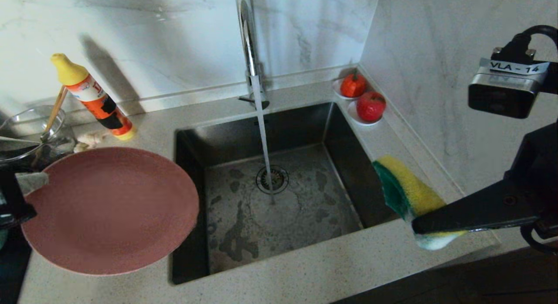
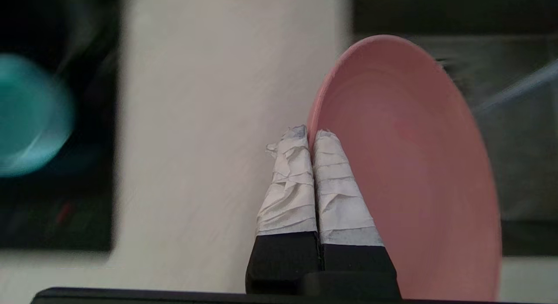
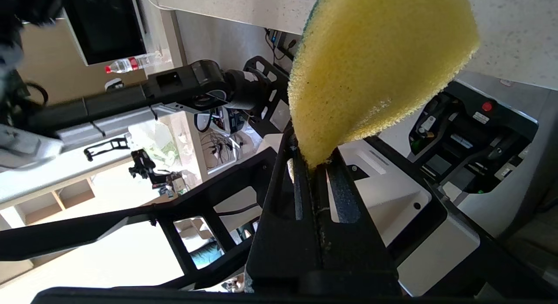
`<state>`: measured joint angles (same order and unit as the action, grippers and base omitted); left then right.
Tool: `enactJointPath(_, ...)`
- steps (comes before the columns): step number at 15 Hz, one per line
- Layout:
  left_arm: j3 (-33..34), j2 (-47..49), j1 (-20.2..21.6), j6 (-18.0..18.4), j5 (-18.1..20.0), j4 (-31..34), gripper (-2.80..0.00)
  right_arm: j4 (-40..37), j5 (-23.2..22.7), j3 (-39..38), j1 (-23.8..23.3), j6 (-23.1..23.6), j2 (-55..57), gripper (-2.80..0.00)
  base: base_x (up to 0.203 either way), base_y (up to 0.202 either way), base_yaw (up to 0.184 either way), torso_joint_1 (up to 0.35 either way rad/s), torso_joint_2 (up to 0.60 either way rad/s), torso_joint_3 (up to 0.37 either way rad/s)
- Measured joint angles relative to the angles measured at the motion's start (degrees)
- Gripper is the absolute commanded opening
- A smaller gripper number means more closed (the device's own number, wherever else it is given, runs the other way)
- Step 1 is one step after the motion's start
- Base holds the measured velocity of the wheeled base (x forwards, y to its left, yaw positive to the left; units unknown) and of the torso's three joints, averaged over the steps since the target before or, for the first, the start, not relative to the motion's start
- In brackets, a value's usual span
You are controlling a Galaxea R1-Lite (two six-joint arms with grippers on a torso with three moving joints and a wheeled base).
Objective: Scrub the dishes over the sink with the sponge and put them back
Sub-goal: Rinse the plate, then place the plate on the table
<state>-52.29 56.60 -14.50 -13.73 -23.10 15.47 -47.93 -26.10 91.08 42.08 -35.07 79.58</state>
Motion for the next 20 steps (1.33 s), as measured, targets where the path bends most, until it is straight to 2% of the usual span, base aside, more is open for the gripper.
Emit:
enactJointPath(3,6.1,-4.1,6.5,-3.0,-0.9,0.9,-2.8,0.1,0.5,-0.6,0.0,0.0,-0.3,-2.8,0.0,0.0,0.0,0.0,0.0,0.0)
enactJointPath(6,10.1,-7.4,11.6,-8.0,-1.1,3.0,-2.8,0.0,0.5,-0.7,0.0,0.1,-0.8,-2.8,0.0,0.0,0.0,0.0,0.0,0.0)
enactJointPath(8,11.2,-9.1,13.4,-11.2,-1.2,4.8,-2.8,-0.2,0.6,-0.8,-0.1,0.2,-1.6,-2.8,0.0,0.0,0.0,0.0,0.0,0.0)
enactJointPath(10,12.3,-9.9,14.9,-14.1,-3.3,5.2,-2.8,-0.4,0.6,-1.4,-0.1,0.2,-2.4,-2.8,0.0,0.0,0.0,0.0,0.0,0.0)
enactJointPath(13,13.4,-10.1,16.5,-15.9,-5.5,5.0,-2.8,-0.3,0.6,-2.3,-0.1,0.2,-3.2,-2.8,0.0,0.0,0.0,0.0,0.0,0.0)
enactJointPath(17,13.9,-6.0,22.0,-17.6,-5.6,3.8,-2.8,-0.1,0.7,-2.3,-0.1,0.4,-3.3,-2.8,0.0,0.0,0.0,0.0,0.0,0.0)
enactJointPath(20,14.5,-0.2,24.5,-19.5,-5.5,-0.4,-2.8,0.1,0.9,-2.3,-0.3,0.7,-2.9,-2.8,0.0,0.0,0.0,0.0,0.0,0.0)
